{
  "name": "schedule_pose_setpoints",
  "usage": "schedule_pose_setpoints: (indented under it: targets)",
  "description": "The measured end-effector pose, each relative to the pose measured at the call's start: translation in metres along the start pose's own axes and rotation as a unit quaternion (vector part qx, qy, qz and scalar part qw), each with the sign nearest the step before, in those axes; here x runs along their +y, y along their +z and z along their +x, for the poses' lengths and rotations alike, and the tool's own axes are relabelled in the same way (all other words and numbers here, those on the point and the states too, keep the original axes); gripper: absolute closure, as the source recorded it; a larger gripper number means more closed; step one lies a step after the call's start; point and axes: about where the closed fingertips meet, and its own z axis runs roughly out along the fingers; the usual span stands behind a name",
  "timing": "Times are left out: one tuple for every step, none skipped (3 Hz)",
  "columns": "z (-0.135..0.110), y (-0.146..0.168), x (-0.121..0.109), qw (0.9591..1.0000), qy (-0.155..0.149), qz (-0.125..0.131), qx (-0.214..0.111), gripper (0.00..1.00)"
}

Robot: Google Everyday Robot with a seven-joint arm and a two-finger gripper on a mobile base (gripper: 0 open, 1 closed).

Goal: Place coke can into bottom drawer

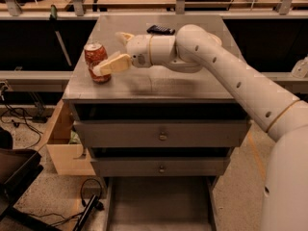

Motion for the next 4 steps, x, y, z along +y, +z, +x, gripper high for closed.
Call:
schedule_pose_setpoints:
  targets:
    - [0.001,0.019,-0.002,0.9999,0.007,-0.010,-0.012,0.15]
    - [-0.005,0.034,-0.001,0.9995,0.003,-0.021,-0.022,0.39]
    - [-0.006,0.038,0.001,0.9994,0.002,-0.024,-0.024,0.61]
    - [-0.006,0.041,0.003,0.9994,0.002,-0.027,-0.024,0.85]
